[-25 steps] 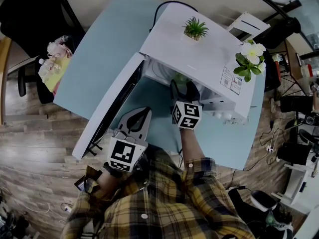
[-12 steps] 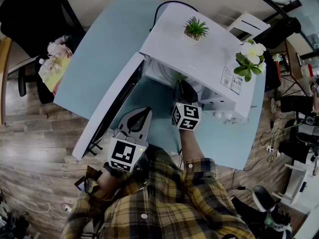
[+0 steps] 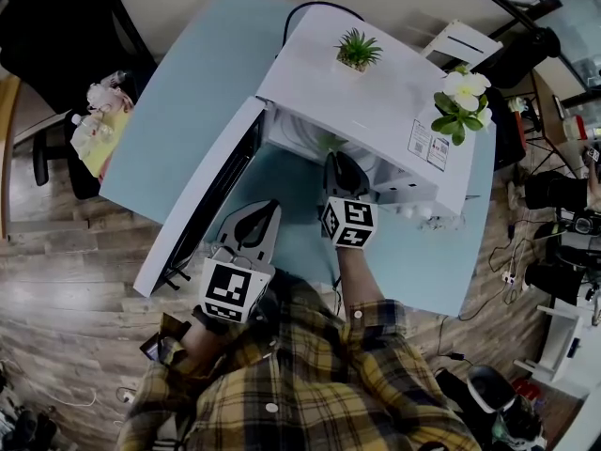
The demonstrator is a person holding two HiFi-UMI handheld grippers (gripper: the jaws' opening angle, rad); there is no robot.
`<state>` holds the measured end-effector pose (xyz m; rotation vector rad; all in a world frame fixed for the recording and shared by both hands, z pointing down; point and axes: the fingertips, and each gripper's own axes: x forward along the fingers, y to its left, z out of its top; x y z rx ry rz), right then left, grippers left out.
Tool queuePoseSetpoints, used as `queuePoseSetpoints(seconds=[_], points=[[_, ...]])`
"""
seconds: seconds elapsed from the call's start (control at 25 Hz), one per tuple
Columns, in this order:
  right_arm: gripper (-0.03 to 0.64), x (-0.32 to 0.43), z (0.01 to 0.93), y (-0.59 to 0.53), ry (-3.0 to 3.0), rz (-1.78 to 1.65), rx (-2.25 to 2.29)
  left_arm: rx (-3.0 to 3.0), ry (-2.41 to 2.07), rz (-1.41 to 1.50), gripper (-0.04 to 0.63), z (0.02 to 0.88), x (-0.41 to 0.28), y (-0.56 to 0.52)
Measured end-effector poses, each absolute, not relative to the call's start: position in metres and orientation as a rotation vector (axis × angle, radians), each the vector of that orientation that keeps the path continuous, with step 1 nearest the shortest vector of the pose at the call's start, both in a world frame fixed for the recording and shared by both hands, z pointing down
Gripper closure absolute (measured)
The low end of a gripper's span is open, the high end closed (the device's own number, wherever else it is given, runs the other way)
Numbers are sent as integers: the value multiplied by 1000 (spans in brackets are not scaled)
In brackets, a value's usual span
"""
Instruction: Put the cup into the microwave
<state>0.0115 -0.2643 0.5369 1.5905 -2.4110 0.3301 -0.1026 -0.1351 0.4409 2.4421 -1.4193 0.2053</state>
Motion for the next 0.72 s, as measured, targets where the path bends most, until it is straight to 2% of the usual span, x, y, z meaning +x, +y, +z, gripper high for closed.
queuePoseSetpoints(seconds=[0.72], points=[[557,29,472,-215,-2606,273,1543,2518,-1491,155,604,407,-95,-120]])
